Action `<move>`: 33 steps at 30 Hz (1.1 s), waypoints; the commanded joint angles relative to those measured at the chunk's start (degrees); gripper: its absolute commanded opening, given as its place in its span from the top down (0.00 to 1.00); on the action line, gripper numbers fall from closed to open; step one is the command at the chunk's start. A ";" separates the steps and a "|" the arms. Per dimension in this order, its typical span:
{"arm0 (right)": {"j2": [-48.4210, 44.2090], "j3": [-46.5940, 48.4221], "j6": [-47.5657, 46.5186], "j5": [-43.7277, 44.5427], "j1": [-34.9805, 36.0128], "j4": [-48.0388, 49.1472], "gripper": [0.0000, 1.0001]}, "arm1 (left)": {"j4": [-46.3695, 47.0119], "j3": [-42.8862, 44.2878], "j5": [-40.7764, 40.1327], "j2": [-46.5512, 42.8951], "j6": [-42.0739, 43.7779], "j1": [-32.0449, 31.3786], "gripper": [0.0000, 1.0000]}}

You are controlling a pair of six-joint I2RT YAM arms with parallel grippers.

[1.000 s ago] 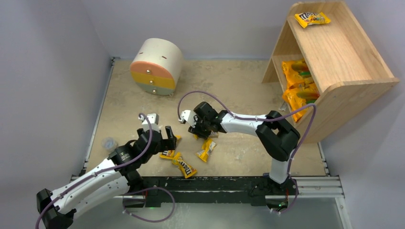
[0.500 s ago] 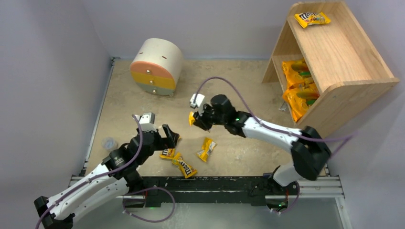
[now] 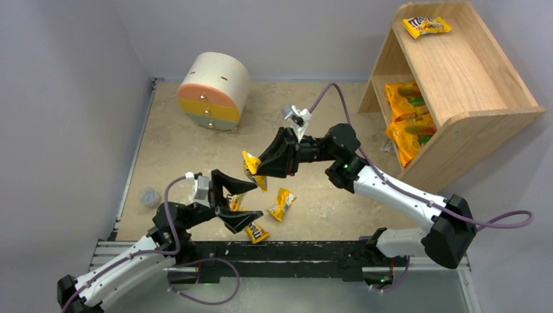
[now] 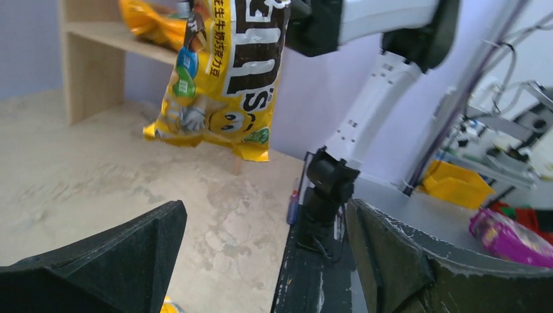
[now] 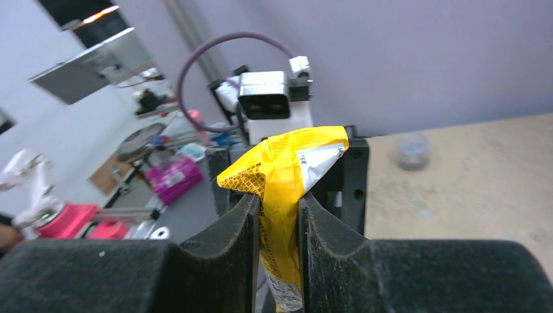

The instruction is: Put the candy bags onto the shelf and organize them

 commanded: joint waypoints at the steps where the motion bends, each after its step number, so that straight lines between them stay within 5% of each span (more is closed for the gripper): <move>1: 2.27 0.94 17.12 -13.07 0.28 20.17 0.74 | 14.61 2.76 13.82 6.79 3.77 -0.02 0.04; 5: 3.33 -0.28 22.31 -16.02 0.48 26.94 0.74 | 16.20 4.87 14.26 12.75 4.56 -0.01 0.05; 18: 1.66 -1.27 21.20 -18.64 1.82 23.99 0.74 | 17.26 8.80 15.06 17.21 8.57 0.00 0.08; 26: -1.95 -0.33 8.33 -18.92 2.11 5.93 0.73 | 10.53 14.00 16.36 16.10 14.57 -0.01 0.08; 33: -1.11 0.71 7.34 -19.41 2.72 4.13 0.72 | 15.86 16.17 22.84 21.84 12.29 -0.07 0.14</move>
